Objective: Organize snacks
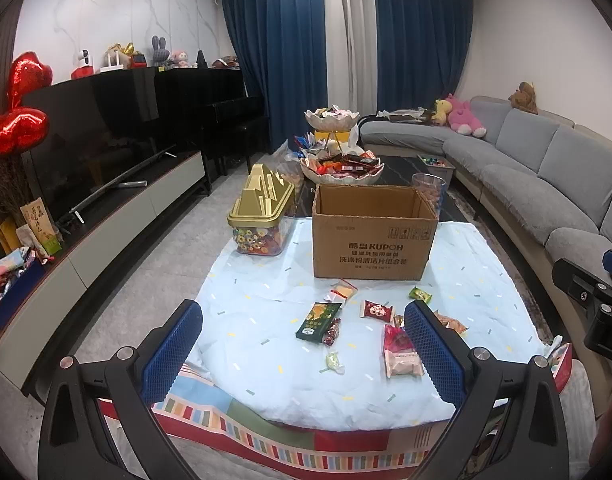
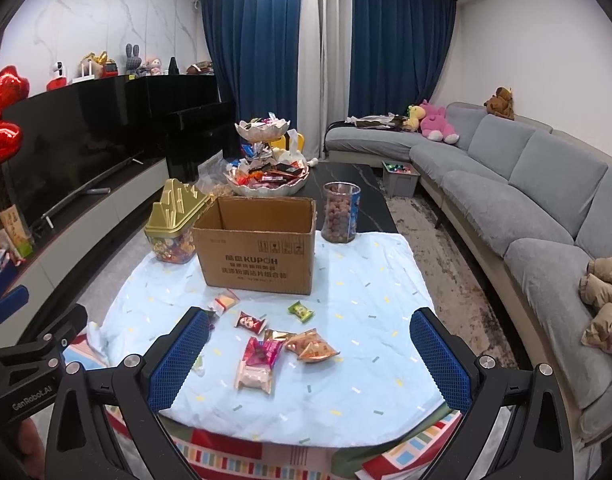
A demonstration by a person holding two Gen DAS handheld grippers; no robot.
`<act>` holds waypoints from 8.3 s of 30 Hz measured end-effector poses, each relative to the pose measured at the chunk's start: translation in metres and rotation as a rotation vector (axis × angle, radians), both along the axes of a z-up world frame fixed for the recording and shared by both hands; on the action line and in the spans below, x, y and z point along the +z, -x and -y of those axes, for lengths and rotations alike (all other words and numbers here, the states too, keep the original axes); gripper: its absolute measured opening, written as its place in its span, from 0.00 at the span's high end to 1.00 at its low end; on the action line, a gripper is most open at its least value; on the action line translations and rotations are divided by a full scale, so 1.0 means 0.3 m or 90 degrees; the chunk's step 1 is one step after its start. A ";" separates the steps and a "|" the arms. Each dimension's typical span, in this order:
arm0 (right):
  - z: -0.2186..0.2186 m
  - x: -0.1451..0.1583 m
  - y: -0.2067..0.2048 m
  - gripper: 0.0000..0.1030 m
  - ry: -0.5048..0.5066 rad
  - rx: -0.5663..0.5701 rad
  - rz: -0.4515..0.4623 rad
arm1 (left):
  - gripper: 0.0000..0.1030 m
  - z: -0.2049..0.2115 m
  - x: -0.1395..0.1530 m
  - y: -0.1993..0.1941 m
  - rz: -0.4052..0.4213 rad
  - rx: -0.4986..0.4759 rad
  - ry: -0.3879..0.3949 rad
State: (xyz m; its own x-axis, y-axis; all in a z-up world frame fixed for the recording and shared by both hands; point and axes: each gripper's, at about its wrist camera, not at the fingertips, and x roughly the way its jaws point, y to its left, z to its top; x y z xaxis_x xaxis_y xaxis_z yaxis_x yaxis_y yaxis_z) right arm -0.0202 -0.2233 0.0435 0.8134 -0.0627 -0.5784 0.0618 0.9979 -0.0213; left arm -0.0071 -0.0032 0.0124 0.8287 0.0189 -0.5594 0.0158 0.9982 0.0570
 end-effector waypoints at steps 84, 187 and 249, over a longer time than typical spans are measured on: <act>-0.022 -0.348 -0.358 0.01 0.039 0.039 -0.188 | 0.14 0.036 -0.405 -0.363 -0.226 -0.086 0.001; -0.102 -0.457 -0.564 0.60 -0.066 0.114 -0.267 | 0.80 0.028 -0.432 -0.498 -0.257 -0.083 0.055; -0.051 -0.108 -0.891 0.60 -0.031 0.072 -0.094 | 0.80 0.107 -0.069 -0.955 -0.126 -0.101 0.062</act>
